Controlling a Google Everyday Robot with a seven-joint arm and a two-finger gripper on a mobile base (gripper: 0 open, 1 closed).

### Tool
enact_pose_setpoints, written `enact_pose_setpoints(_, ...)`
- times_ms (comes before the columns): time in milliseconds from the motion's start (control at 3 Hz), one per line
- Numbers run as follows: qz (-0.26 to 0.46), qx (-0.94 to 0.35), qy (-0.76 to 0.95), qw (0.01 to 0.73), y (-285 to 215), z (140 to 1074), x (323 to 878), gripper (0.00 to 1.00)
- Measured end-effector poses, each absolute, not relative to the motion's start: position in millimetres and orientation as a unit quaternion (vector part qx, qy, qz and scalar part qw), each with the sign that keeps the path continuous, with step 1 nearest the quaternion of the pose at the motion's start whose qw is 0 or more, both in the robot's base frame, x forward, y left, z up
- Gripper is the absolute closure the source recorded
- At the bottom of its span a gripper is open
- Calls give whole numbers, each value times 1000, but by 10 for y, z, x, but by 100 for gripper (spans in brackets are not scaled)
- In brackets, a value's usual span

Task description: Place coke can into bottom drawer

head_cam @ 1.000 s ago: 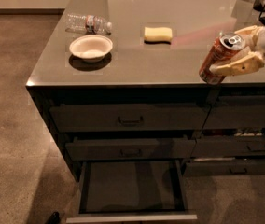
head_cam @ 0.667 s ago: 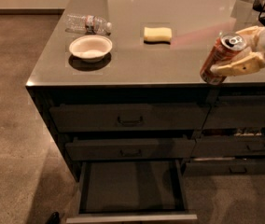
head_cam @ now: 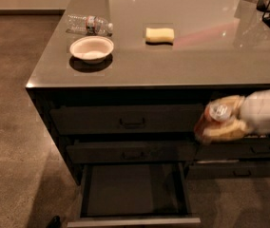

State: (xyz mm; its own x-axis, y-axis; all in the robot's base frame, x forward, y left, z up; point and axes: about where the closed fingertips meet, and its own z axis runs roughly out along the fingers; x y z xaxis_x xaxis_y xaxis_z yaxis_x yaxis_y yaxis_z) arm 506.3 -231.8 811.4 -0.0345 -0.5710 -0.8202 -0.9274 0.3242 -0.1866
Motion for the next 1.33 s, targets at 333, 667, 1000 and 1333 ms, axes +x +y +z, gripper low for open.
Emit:
enact_pose_setpoints(333,236,-553,693,399,-2398,7091,4733,100)
enact_pose_setpoints(667,244,-554,691,395,-2368,6981,4700,100)
enact_pose_setpoints(1000,265,-536,705,382,-2364,6693,4779,100)
enact_pose_setpoints(1333,312,-523,695,381,-2114,5780,4819,100)
